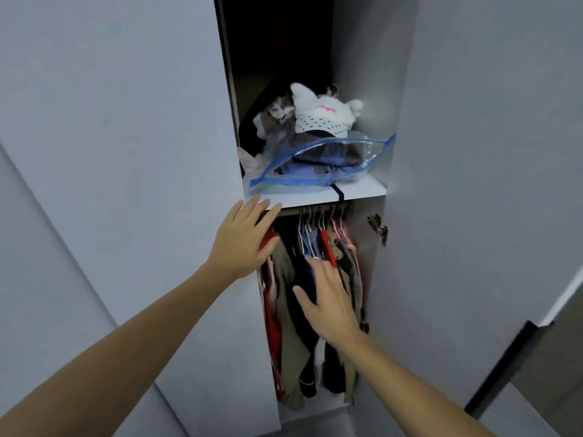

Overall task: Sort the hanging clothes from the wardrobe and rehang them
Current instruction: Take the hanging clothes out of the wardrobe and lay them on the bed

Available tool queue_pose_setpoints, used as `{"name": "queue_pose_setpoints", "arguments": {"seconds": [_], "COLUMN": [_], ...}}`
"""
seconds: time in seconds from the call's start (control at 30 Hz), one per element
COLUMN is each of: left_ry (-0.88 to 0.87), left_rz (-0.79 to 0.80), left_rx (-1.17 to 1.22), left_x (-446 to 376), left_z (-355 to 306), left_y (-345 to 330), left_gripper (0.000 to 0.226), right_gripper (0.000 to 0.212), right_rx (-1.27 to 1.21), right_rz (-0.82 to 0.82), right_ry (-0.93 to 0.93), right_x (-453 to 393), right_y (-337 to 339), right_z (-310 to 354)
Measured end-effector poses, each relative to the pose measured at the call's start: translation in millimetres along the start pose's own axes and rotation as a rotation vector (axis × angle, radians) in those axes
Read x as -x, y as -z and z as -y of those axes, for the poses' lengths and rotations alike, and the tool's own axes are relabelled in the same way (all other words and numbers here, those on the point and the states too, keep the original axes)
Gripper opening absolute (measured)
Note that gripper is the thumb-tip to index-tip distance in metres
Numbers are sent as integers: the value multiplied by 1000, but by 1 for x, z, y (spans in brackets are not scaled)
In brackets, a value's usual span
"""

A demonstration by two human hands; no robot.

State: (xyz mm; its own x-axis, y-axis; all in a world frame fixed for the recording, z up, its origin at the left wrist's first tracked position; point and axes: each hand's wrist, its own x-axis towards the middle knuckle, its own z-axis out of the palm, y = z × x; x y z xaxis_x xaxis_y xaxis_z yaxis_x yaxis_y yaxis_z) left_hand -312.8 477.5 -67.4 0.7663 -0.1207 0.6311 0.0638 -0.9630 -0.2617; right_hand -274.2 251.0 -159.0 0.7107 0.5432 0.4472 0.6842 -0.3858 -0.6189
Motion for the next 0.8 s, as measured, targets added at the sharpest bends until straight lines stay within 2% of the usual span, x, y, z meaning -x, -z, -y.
{"name": "queue_pose_setpoints", "arguments": {"seconds": [0.17, 0.3, 0.37, 0.53, 0.67, 0.77, 0.8], "left_ry": [-192, -238, -269, -291, -279, -259, -248], "left_rz": [33, 71, 48, 0, 26, 37, 44], "left_rx": [-159, -276, -316, -309, -296, -294, -299], "left_x": [-27, -51, -55, -55, -53, -47, -44], "left_z": [62, 89, 96, 99, 94, 84, 79], "left_y": [-4, -4, -8, -12, -6, 5, 10], "left_gripper": [60, 62, 58, 44, 31, 28, 29], "right_gripper": [70, 85, 77, 42, 32, 39, 35], "right_rx": [-75, -201, -326, -473, -521, -542, -532], "right_rz": [129, 226, 247, 238, 266, 291, 296], "right_ry": [-23, -156, -182, -236, -266, -248, -233], "right_x": [-76, -132, -146, -153, -150, -143, -139], "right_y": [-64, -103, -112, -121, -122, -120, -120], "right_z": [23, 28, 36, 43, 35, 30, 28]}}
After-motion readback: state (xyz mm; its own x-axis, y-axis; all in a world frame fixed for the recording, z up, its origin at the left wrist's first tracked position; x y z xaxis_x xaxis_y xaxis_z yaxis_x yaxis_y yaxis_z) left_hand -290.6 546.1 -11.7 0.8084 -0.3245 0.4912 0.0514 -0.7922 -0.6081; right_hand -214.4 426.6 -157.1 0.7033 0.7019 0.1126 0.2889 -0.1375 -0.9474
